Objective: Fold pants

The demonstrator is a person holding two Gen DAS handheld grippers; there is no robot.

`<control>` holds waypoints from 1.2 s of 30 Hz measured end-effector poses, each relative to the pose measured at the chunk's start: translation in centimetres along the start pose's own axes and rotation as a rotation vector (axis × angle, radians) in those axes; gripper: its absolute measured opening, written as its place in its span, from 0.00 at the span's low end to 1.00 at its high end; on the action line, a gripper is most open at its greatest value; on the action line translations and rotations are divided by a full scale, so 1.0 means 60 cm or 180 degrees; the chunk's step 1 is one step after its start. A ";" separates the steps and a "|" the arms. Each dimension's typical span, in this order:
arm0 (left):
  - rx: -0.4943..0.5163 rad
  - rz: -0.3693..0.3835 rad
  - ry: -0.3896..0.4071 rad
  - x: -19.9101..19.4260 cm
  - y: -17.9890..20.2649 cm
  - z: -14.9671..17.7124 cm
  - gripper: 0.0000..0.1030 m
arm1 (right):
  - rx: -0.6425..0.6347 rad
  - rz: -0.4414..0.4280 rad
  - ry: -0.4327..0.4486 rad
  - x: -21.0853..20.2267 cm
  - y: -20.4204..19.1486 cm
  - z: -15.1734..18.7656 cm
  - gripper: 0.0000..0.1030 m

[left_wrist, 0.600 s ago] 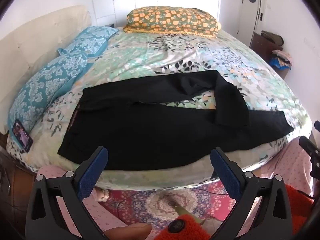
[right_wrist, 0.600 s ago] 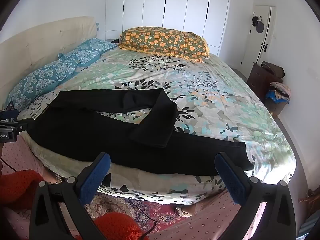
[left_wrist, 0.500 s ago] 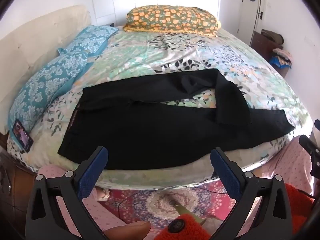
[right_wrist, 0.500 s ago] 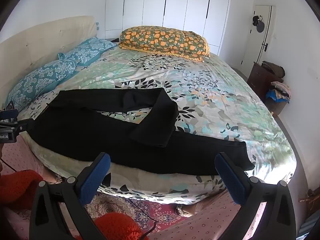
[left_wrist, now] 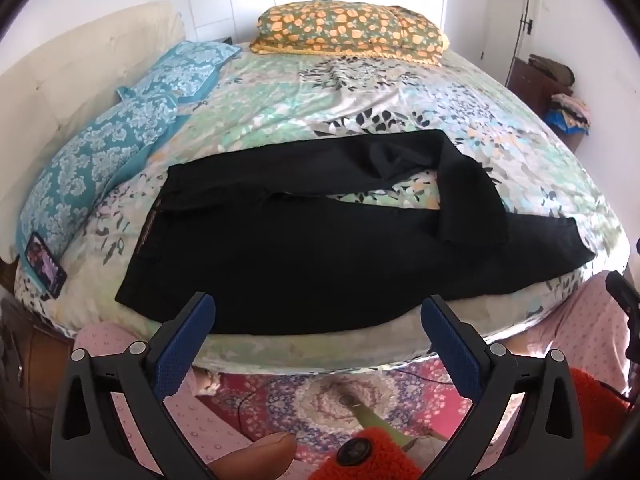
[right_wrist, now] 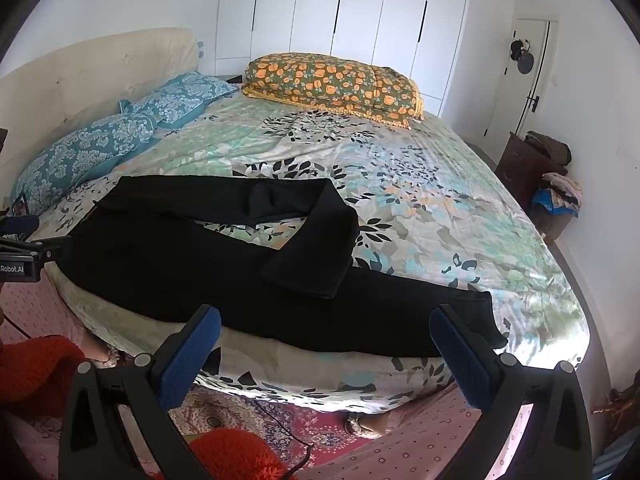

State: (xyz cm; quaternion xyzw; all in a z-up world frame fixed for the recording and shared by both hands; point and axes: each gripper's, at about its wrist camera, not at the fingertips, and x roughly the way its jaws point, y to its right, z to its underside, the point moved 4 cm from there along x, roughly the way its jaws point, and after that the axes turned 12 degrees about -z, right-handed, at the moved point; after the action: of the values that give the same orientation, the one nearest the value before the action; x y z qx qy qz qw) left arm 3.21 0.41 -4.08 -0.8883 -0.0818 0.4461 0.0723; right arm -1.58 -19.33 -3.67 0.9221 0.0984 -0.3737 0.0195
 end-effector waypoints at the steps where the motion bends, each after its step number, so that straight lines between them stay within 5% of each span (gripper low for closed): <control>1: 0.0002 0.0002 0.0000 0.000 -0.001 0.000 1.00 | 0.0001 0.0004 -0.0002 0.000 -0.001 -0.001 1.00; 36: 0.0122 -0.0224 -0.0084 0.014 0.004 0.005 1.00 | 0.0239 -0.0015 -0.0117 0.015 0.013 -0.003 1.00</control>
State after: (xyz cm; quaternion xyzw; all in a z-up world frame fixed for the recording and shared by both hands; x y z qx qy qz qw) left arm 3.51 0.37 -4.95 -0.8774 -0.1055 0.4564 0.1038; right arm -0.69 -19.92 -4.21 0.9149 0.0861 -0.3941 -0.0141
